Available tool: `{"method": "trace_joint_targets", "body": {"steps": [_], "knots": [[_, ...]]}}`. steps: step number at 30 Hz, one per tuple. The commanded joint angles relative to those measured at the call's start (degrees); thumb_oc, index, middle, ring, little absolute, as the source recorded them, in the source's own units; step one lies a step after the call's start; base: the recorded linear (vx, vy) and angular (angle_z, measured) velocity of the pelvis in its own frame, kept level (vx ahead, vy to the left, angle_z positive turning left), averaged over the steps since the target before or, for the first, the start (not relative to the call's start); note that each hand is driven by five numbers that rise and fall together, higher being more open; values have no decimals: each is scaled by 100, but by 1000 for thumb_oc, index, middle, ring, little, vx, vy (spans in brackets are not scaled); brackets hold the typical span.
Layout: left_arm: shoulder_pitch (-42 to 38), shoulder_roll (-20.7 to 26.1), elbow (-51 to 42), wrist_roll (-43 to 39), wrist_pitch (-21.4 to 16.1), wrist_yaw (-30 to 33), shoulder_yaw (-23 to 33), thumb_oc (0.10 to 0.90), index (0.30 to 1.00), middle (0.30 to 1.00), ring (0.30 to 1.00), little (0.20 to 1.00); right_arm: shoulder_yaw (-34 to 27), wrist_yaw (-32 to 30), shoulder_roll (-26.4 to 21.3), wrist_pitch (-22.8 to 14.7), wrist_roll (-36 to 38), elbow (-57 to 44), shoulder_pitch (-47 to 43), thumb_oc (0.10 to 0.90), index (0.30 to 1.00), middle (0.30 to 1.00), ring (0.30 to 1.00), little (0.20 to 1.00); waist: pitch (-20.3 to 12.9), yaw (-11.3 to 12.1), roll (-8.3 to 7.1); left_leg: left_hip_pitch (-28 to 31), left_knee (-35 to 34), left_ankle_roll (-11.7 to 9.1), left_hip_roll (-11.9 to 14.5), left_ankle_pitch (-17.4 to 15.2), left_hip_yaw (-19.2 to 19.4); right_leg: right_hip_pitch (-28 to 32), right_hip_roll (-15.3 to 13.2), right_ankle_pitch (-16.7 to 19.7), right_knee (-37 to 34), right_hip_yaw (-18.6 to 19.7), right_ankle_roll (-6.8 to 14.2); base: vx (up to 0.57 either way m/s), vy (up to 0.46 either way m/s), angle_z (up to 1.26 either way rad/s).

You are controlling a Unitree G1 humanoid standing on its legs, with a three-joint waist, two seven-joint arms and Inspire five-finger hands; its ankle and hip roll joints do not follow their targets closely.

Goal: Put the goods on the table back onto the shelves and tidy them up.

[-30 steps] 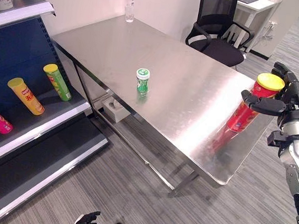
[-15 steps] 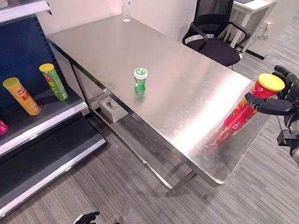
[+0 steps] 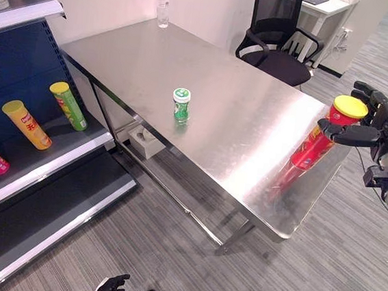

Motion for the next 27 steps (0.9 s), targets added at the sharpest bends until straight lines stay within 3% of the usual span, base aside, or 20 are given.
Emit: {"method": "trace_joint_targets", "body": {"steps": [1, 16, 27], "knots": [[-44, 345, 221, -82, -57, -103, -434, 800, 900, 900, 900, 900, 278, -1, -585, -312, 295, 218, -1309, 800, 900, 900, 900, 900, -301, 184, -292, 329, 49, -391, 125, -754, 378, 116, -59, -402, 30, 89, 426, 0, 0, 0], [-70, 385, 238, -142, -65, -134, -496, 800, 900, 900, 900, 900, 1035, 197, -789, -121, 185, 639, -1871, 800, 900, 900, 900, 900, -282, 180, -342, 313, 49, -406, 124, -741, 373, 103, -52, -382, 30, 82, 435, 0, 0, 0], [-96, 388, 275, -120, -61, -139, -527, 800, 900, 900, 900, 900, 1256, 335, -878, 7, 155, 768, -1900, 800, 900, 900, 900, 900, -277, 159, -362, 299, 49, -411, 123, -727, 384, 89, -58, -371, 30, 92, 438, 0, 0, 0]]}}
